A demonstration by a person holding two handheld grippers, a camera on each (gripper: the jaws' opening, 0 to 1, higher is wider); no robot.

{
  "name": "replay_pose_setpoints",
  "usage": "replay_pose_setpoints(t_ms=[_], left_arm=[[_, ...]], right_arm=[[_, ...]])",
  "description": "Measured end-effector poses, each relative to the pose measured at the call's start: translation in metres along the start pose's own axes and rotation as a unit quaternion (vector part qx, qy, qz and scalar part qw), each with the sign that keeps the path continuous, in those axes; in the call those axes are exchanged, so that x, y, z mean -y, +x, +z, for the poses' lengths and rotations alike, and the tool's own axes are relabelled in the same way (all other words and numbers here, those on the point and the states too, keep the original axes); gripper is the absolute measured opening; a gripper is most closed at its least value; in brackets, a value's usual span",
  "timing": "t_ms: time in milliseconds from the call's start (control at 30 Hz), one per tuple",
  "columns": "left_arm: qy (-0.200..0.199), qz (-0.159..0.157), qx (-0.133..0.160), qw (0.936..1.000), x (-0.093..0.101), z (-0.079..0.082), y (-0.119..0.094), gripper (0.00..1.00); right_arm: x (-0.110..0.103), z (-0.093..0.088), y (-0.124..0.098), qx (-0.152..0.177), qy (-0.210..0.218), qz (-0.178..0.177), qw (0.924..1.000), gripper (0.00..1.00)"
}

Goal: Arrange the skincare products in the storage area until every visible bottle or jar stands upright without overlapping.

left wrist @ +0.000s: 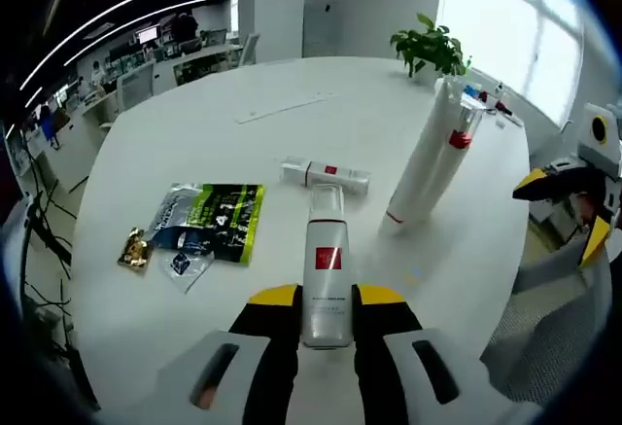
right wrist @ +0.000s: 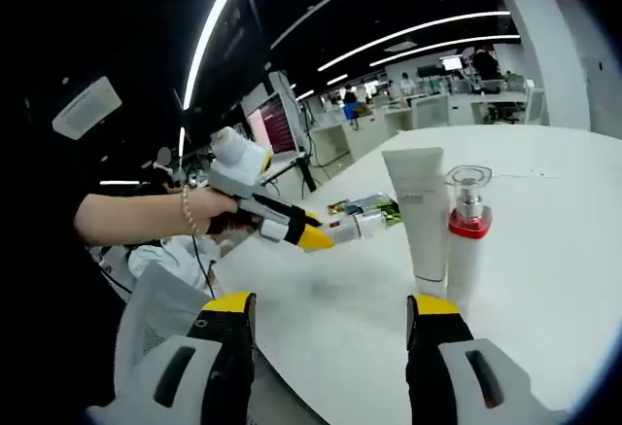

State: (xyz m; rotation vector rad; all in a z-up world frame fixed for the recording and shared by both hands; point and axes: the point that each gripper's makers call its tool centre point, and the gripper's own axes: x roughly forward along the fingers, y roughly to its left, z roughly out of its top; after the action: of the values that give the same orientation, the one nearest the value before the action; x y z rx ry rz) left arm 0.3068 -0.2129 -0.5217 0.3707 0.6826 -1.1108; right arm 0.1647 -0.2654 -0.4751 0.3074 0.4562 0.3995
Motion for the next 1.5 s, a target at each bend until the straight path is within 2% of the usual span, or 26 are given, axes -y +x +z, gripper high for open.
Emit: replay_pose_setpoints(t_ms=[167, 233, 300, 533, 733, 867, 900, 933, 967, 1000, 1033, 1067, 1100, 1133, 1167, 1200, 1267, 1300, 1333, 1367, 1400, 1433, 1467, 1500], left_arm=[[0.013, 0.006, 0.053, 0.9985, 0.029, 0.021, -0.04, 0.23], [0.008, 0.004, 0.069, 0.9976, 0.038, 0.025, -0.053, 0.23], [0.01, 0.001, 0.08, 0.9967, 0.046, 0.027, -0.064, 0.23], [0.022, -0.001, 0.098, 0.9949, 0.07, 0.028, -0.084, 0.23], [0.031, -0.014, 0.133, 0.9905, 0.096, 0.037, -0.101, 0.23], [0.041, -0.021, 0.16, 0.986, 0.11, 0.046, -0.111, 0.23], [0.042, -0.023, 0.166, 0.985, 0.113, 0.047, -0.112, 0.23], [0.046, -0.021, 0.17, 0.9841, 0.115, 0.046, -0.112, 0.22], [0.044, -0.021, 0.167, 0.9848, 0.116, 0.045, -0.112, 0.07], [0.025, -0.021, 0.226, 0.9735, 0.118, 0.07, -0.121, 0.04], [0.023, -0.035, 0.198, 0.9792, 0.122, 0.056, -0.117, 0.05], [0.048, -0.015, 0.162, 0.9855, 0.117, 0.043, -0.109, 0.05], [0.071, 0.017, 0.139, 0.9876, 0.107, 0.034, -0.102, 0.05], [0.099, 0.031, 0.118, 0.9876, 0.101, 0.024, -0.095, 0.05], [0.087, 0.037, 0.091, 0.9914, 0.091, 0.007, -0.084, 0.05], [0.076, 0.037, 0.082, 0.9931, 0.087, 0.0, -0.08, 0.05], [0.072, 0.04, 0.021, 0.9964, 0.077, -0.025, -0.074, 0.05], [0.074, 0.044, -0.013, 0.9962, 0.075, -0.04, -0.071, 0.05], [0.07, 0.027, -0.043, 0.9962, 0.079, -0.053, -0.068, 0.07], [0.047, 0.033, -0.074, 0.9956, 0.077, -0.068, -0.067, 0.11], [0.051, 0.024, -0.091, 0.9943, 0.08, -0.077, -0.065, 0.2], [0.056, 0.012, -0.121, 0.991, 0.084, -0.087, -0.066, 0.27], [0.042, 0.012, -0.148, 0.9881, 0.087, -0.098, -0.068, 0.34], [0.04, 0.012, -0.15, 0.9878, 0.085, -0.103, -0.065, 0.39]], right_arm=[[-0.025, 0.018, 0.014, 0.048, 0.074, 0.038, 0.9953, 0.65], [-0.032, 0.028, 0.017, 0.075, 0.097, 0.046, 0.9914, 0.66], [-0.041, 0.036, 0.019, 0.087, 0.11, 0.055, 0.9885, 0.66], [-0.058, 0.046, 0.017, 0.1, 0.118, 0.069, 0.9855, 0.66], [-0.058, 0.049, 0.011, 0.121, 0.166, 0.073, 0.9759, 0.66], [-0.052, 0.051, 0.009, 0.142, 0.231, 0.08, 0.9591, 0.65], [-0.052, 0.051, 0.009, 0.147, 0.256, 0.085, 0.9518, 0.63], [-0.046, 0.049, 0.011, 0.146, 0.265, 0.083, 0.9494, 0.62], [-0.044, 0.046, 0.013, 0.146, 0.271, 0.083, 0.9477, 0.6], [-0.044, 0.043, 0.015, 0.144, 0.29, 0.084, 0.9424, 0.58], [-0.044, 0.04, 0.017, 0.141, 0.304, 0.085, 0.9382, 0.57], [-0.046, 0.033, 0.018, 0.133, 0.307, 0.087, 0.9384, 0.56], [-0.045, 0.03, 0.019, 0.13, 0.303, 0.081, 0.9406, 0.56], [-0.04, 0.022, 0.019, 0.12, 0.292, 0.066, 0.9464, 0.56], [-0.036, 0.017, 0.018, 0.116, 0.291, 0.057, 0.9479, 0.57], [-0.032, 0.014, 0.016, 0.114, 0.296, 0.054, 0.9467, 0.57], [-0.026, 0.012, 0.012, 0.113, 0.302, 0.052, 0.9451, 0.57], [-0.022, 0.01, 0.009, 0.114, 0.303, 0.048, 0.945, 0.56], [-0.019, 0.009, 0.006, 0.112, 0.302, 0.044, 0.9458, 0.56], [-0.015, 0.008, 0.004, 0.11, 0.299, 0.038, 0.9471, 0.55], [-0.013, 0.008, 0.001, 0.11, 0.298, 0.034, 0.9476, 0.55], [-0.01, 0.008, -0.002, 0.109, 0.289, 0.032, 0.9505, 0.55], [-0.007, 0.008, -0.004, 0.103, 0.274, 0.033, 0.9556, 0.55], [-0.003, 0.005, -0.006, 0.086, 0.247, 0.029, 0.9648, 0.55]])
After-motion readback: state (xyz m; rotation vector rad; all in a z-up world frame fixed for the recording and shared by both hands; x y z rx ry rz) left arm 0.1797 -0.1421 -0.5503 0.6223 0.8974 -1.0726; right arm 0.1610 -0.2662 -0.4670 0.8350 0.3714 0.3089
